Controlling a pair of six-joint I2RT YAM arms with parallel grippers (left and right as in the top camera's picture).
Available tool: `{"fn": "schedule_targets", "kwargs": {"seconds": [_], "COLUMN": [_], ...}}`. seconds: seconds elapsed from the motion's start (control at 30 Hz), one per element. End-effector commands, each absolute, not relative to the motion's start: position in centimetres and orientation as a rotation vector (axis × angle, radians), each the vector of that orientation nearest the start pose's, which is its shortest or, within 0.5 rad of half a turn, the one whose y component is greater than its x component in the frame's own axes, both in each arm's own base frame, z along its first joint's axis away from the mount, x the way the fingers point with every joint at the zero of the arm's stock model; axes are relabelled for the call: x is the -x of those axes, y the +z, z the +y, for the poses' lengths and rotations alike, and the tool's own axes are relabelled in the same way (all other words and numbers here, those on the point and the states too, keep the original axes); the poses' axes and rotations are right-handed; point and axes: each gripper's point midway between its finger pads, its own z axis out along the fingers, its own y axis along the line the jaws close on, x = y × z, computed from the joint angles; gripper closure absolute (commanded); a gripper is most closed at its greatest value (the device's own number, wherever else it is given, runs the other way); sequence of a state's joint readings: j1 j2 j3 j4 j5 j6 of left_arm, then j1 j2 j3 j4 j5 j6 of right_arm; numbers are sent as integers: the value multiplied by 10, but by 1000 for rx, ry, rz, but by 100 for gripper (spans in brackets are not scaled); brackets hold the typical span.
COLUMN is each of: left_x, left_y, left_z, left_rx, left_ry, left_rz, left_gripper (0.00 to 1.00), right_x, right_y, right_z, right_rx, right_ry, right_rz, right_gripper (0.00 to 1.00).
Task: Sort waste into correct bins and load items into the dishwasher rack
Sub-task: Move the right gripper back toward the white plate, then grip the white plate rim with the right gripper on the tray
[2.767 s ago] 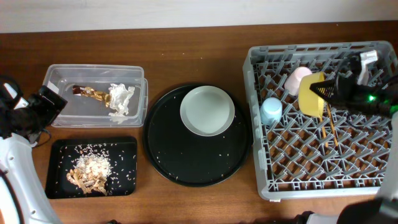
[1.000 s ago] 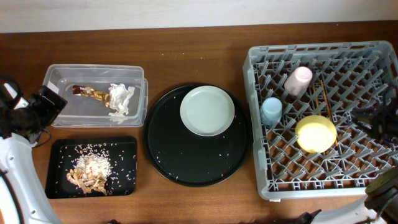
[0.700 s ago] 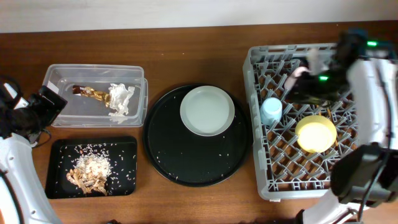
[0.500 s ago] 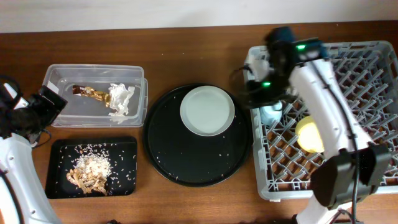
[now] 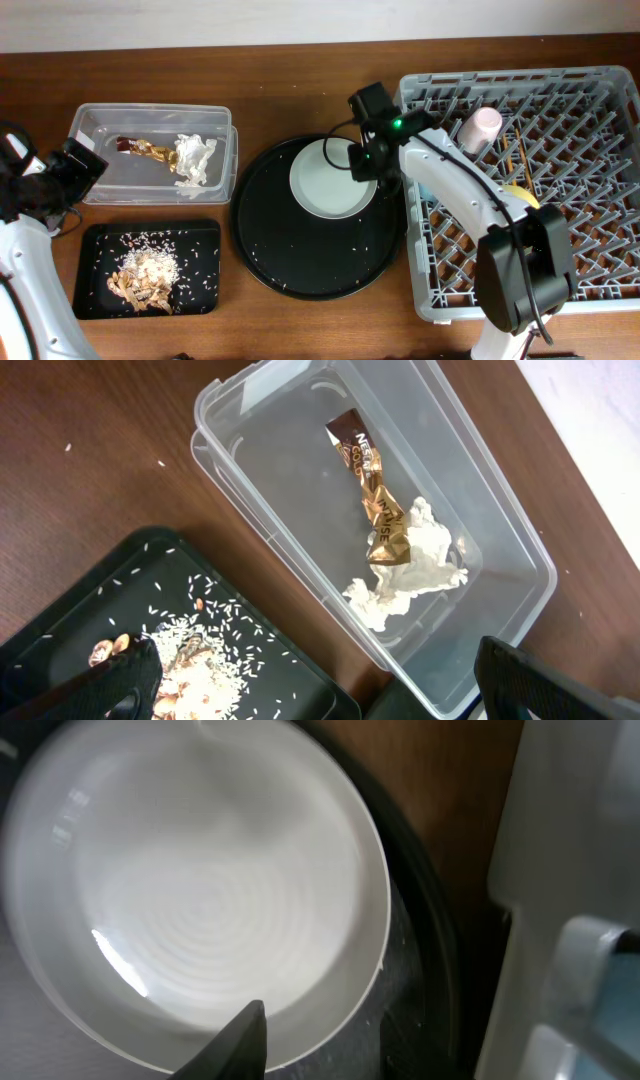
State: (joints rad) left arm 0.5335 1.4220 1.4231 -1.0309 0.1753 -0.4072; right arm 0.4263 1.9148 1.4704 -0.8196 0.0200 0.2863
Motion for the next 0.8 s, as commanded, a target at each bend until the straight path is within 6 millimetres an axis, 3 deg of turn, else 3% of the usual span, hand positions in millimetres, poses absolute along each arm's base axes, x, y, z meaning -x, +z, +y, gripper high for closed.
{"fn": "schedule_targets", "kwargs": {"seconds": [0.0,0.17,0.33,0.5,0.67,0.77], "left_x": [-315,-315,-315,-315,-315,-315], "left_y": [231,231,231,231,231,231], "left_z": [154,154,154,154,154,154], "left_rx": [1096,1095,1096,1096,1096,1096], "left_ry": [-170,-170,-170,-170,-170,-170], "left_rz": [2326,2326,2326,2326,2326,2326], "left_gripper": [1,1,1,1,1,1], "right_x": [-388,-388,-359,-327,-305,-292], "right_y": [48,23,17,24,21,22], "right_z": [170,166,178,215,213,233], "right_rx": [180,170,211,450,504,644], "right_ry": [100,85,221,588,594,598], "right_rz": [2831,2786,2911,2956,3034,3006], "right_gripper": [64,64,64,64,64,64]}}
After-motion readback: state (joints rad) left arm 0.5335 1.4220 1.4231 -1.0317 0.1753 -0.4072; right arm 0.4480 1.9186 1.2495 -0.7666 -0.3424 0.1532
